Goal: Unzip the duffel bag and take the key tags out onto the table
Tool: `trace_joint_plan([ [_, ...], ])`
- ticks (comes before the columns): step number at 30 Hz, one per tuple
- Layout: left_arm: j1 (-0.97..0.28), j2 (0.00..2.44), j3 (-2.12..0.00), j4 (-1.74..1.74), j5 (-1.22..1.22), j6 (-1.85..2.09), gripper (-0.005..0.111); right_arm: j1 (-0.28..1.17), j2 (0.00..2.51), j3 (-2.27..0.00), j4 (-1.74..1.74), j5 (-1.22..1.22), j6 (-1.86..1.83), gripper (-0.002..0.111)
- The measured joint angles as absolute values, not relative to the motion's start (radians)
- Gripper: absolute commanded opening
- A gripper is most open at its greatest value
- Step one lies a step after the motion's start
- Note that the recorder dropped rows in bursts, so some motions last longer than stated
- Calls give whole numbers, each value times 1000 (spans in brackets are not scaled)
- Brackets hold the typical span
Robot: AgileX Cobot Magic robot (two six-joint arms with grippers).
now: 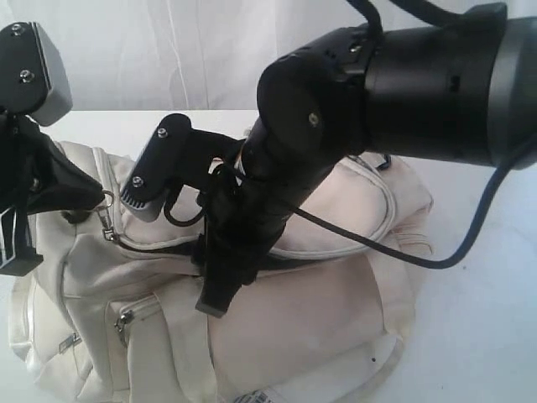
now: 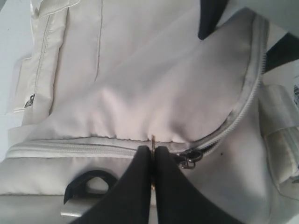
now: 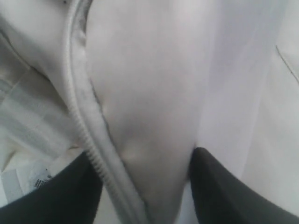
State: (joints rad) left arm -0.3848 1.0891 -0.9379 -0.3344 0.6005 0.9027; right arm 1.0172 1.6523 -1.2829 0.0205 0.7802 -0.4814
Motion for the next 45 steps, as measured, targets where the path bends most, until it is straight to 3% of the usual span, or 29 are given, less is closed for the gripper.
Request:
trace_joint_plan([
  [5, -385, 1089, -938, -290, 586, 855, 0, 1017, 1652, -1283, 21, 808, -481, 0],
  [27, -385, 1190, -938, -172, 417, 739, 0, 1017, 1652, -1283, 47, 879, -473, 0],
  [37, -383, 1205, -938, -166, 200, 739, 0, 1017, 1652, -1283, 47, 897, -452, 0],
  [45, -248, 1256, -934, -171, 90, 739, 0, 1017, 1652, -1283, 47, 883, -447, 0],
])
